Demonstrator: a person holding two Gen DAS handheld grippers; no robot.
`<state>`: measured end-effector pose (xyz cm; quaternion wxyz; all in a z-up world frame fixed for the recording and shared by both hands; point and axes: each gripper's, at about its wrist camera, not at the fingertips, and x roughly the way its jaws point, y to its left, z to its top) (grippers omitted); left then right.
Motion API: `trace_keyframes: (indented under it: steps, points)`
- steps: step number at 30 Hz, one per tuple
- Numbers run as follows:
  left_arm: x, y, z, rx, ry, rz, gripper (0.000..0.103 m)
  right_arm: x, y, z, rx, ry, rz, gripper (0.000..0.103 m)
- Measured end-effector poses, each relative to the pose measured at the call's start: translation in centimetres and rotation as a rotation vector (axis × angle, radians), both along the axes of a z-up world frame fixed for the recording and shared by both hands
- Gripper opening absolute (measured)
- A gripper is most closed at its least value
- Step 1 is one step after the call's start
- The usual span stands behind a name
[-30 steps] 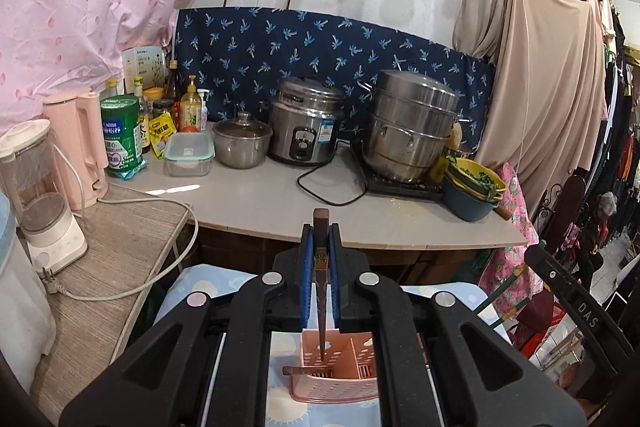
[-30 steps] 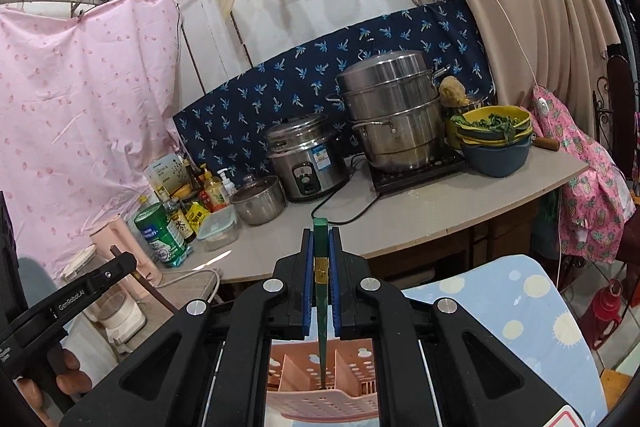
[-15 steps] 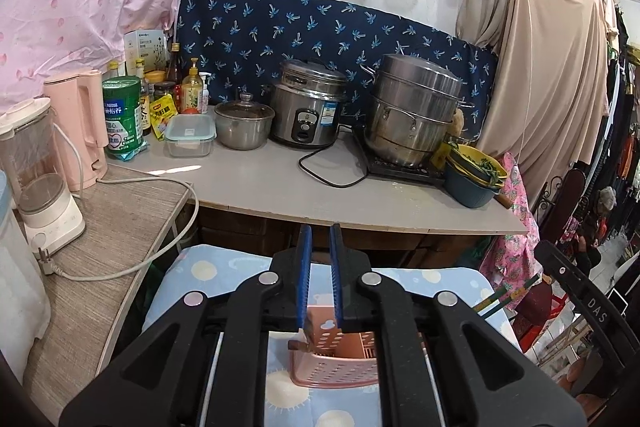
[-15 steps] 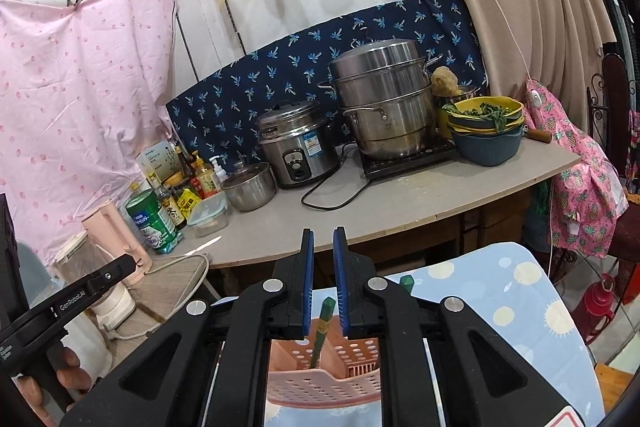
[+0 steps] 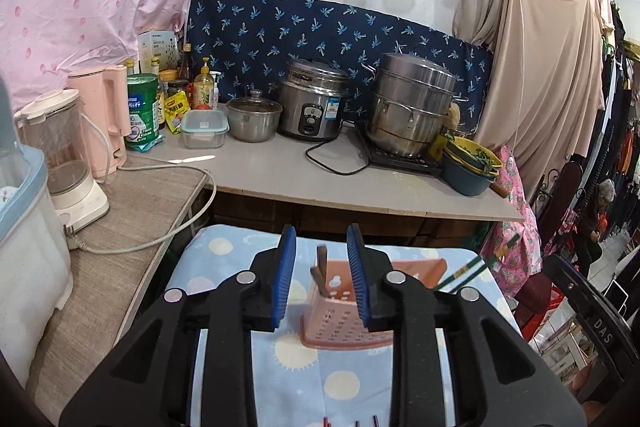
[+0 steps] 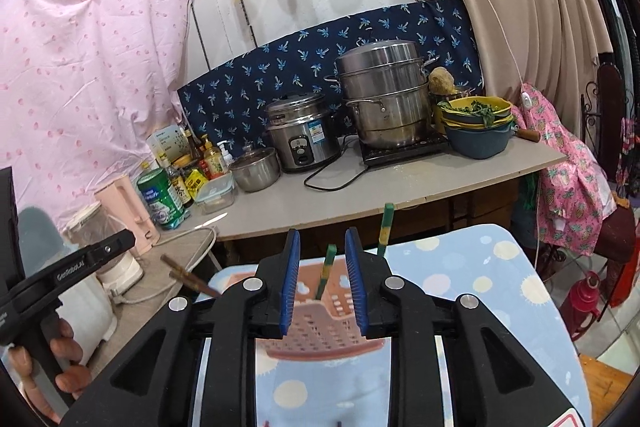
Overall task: Organize utensils
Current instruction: 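Move both open tools back down toward the red chopsticks on the cloth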
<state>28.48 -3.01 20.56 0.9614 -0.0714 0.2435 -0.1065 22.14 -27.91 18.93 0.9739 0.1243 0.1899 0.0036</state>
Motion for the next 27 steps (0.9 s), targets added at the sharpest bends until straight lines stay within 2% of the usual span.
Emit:
trace_keyframes:
  steps: [5, 14, 27]
  points:
    - [-3.1, 0.2, -0.7, 0.035, -0.006, -0.006, 0.025, -3.9, 0.4, -0.2, -0.037, -0.003, 0.008, 0.035]
    - [-8.5, 0.1, -2.6, 0.076, 0.029, -0.052, 0.025, -9.6, 0.8, -1.3, -0.096, 0.03, 0.009, 0.037]
    - [-14.2, 0.6, -6.4, 0.095, 0.102, -0.083, 0.026, -15.5, 0.9, -5.1, -0.092, 0.108, 0.013, 0.038]
